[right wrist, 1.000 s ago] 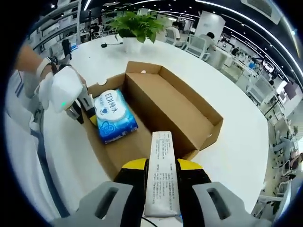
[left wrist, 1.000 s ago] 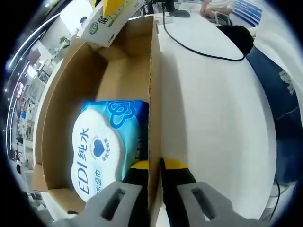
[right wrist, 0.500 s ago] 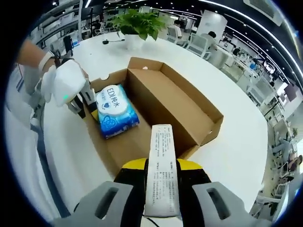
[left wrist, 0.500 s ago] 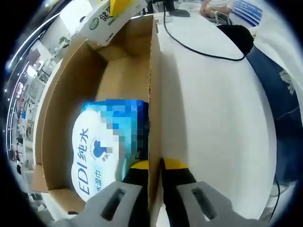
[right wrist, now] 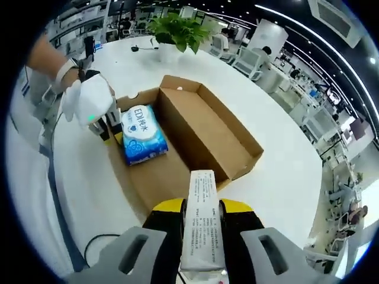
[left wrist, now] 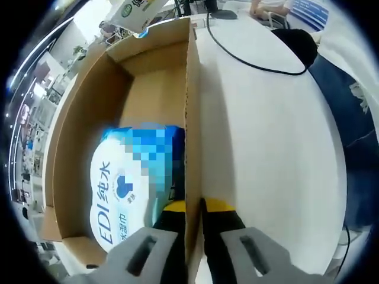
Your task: Operate the shoe box by opening the lid, removing the specified soft item, and placing it in the target area until the item is outside and the box remains undamaged.
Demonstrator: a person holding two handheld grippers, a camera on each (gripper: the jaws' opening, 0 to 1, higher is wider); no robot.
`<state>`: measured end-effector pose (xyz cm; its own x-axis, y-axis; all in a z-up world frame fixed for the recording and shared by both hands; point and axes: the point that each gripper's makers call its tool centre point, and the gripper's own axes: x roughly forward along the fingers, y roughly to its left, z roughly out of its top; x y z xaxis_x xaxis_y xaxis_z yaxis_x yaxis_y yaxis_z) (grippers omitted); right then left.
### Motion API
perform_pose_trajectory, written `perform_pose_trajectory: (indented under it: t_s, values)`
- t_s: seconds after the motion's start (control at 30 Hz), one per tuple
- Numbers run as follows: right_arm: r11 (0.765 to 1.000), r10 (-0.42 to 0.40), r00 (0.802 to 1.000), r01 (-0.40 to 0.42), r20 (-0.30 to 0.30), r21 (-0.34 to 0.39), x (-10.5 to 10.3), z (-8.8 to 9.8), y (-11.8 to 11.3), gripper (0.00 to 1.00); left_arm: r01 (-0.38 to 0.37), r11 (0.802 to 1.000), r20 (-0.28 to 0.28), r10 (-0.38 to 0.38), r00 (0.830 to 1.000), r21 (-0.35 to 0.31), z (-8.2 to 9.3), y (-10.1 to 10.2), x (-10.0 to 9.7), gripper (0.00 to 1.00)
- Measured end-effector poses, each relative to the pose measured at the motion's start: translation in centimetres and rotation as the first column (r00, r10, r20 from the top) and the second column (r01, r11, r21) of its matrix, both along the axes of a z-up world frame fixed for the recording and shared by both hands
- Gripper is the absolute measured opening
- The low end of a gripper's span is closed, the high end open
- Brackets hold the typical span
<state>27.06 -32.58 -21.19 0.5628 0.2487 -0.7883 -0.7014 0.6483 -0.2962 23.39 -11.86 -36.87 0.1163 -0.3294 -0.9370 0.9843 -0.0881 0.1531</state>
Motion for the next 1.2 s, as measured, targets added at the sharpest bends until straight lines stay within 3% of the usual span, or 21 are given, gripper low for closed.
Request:
perform_pose_trajectory:
  t_s: [0.07, 0.43, 0.8, 1.2]
  values:
    - [0.999, 0.011, 1.000, -0.010, 0.015, -0.032, 0.1, 0.3, -0.4, 0.21, -0.001, 1.000, 0.001, 0.001, 1.000, 0.001, 0.0, 0.0, 0.0, 0.03]
    - [0.999, -0.020, 0.999, 0.021, 0.032, -0.030, 0.0, 1.9, -2.8, 0.21, -0.002, 1.000, 0.003, 0.002, 1.000, 0.006, 0.1, 0.0, 0.0, 0.03]
    - [0.987, -0.162, 0.984, 0.162, 0.067, 0.012, 0.5, 4.0, -8.6, 0.21, 0.002, 1.000, 0.006, -0.002, 1.000, 0.009, 0.1, 0.0, 0.0, 0.03]
    - [0.961, -0.277, 0.959, 0.277, 0.064, 0.005, -0.1, 4.2, -14.9, 0.21, 0.001, 1.000, 0.004, -0.001, 1.000, 0.011, 0.1, 0.0, 0.0, 0.03]
